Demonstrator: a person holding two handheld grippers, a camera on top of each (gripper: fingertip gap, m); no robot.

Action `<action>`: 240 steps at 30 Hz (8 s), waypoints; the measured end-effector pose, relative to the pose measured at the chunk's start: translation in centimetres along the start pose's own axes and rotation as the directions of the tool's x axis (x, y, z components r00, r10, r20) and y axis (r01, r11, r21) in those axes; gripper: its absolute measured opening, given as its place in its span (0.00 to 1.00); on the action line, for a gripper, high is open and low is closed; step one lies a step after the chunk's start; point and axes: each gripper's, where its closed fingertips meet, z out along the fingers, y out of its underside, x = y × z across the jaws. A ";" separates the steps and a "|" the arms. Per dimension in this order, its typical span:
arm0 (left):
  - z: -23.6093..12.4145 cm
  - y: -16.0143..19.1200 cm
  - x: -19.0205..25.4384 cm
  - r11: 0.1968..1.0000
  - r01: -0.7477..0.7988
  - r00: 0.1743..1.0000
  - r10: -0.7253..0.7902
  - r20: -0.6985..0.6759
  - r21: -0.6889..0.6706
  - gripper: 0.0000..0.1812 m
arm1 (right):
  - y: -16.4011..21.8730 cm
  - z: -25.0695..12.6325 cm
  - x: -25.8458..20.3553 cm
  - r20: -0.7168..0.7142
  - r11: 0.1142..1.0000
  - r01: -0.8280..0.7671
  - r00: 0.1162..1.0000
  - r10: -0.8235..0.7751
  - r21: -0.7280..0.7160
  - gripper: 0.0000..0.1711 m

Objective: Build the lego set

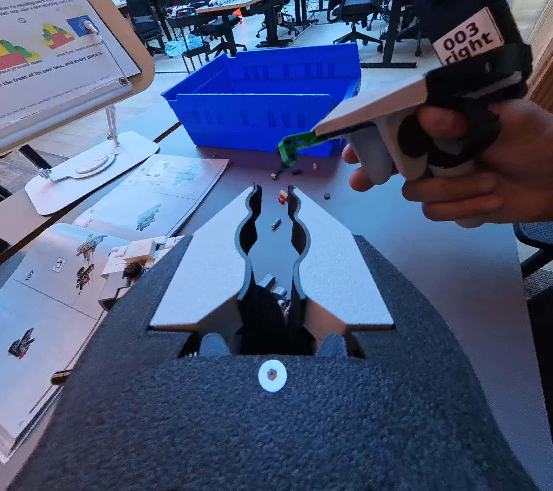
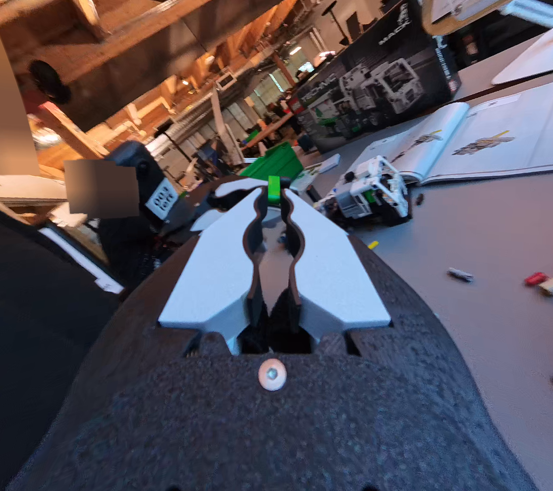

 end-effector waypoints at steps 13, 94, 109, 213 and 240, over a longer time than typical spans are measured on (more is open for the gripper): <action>-0.1 -1.7 0.0 0.996 0.058 0.998 -0.058 -0.005 0.069 0.06 | 2.4 0.6 -0.9 0.088 0.992 -0.119 0.989 0.121 -0.028 0.04; -6.9 8.6 6.4 0.951 -0.308 0.829 0.262 -0.494 -0.013 0.03 | 13.5 0.2 -1.4 0.375 0.088 0.860 0.308 -0.875 -0.502 0.07; -4.7 9.9 2.8 0.936 -0.317 0.904 0.249 -0.347 -0.153 0.15 | 12.8 -2.3 4.7 0.397 -0.007 0.703 0.394 -0.829 -0.711 0.04; -4.2 3.9 2.1 0.994 0.088 0.888 -0.046 -0.458 0.070 0.06 | 6.5 2.8 -1.3 0.307 0.661 0.681 0.733 -0.608 -0.316 0.04; -3.4 1.5 -0.8 0.585 0.769 0.405 -0.758 -0.512 -0.259 0.05 | 3.7 3.3 0.5 0.125 0.374 0.806 0.475 -0.871 -0.458 0.13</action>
